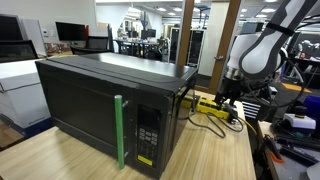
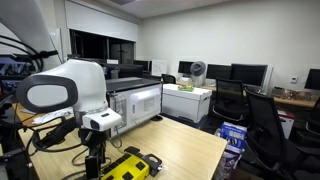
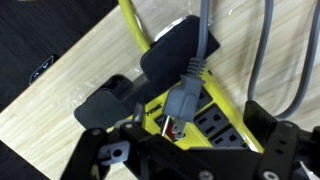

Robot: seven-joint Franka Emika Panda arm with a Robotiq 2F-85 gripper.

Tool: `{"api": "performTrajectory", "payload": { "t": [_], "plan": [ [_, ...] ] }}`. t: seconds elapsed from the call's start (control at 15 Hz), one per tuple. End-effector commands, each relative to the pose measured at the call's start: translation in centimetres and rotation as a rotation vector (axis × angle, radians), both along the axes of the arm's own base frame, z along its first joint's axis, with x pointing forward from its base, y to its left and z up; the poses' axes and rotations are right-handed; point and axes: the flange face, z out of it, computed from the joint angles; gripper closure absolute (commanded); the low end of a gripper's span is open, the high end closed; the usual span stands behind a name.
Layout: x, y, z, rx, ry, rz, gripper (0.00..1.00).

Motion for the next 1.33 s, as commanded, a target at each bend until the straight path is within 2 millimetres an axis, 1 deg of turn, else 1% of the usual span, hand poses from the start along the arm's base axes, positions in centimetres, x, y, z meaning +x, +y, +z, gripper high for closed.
{"api": "performTrajectory", "payload": {
  "t": [0.0,0.33,0.4,0.47,0.53,0.6,0.67,0.87,0.93,1.0,1.07,1.13,1.2,1.27],
  "plan": [
    [0.6,1.1,-0.5,0.001,0.009,-0.006,0.0],
    [-0.7,0.8,-1.8,-0.026,0.07,-0.015,0.0],
    [-0.7,0.8,-1.8,-0.027,0.071,-0.018,0.05],
    [-0.7,0.8,-1.6,-0.03,0.07,-0.021,0.22],
    [-0.5,0.8,-1.2,-0.029,0.066,-0.016,0.29],
    [-0.4,0.8,-1.2,-0.03,0.065,-0.016,0.31],
    [-0.2,0.9,-0.9,-0.028,0.067,-0.01,0.4],
    [0.3,1.6,-0.3,-0.015,0.074,0.011,0.56],
    [0.3,2.0,-0.2,-0.014,0.075,0.019,0.63],
    [0.2,2.2,-0.1,-0.014,0.081,0.025,0.69],
    [0.1,2.2,0.3,-0.013,0.089,0.023,0.73],
    [-0.4,2.3,0.4,-0.008,0.102,0.023,0.77],
    [-1.5,2.5,0.4,-0.005,0.117,0.018,0.84],
    [-1.2,2.2,0.6,-0.015,0.116,0.018,0.9]
  ]
}}
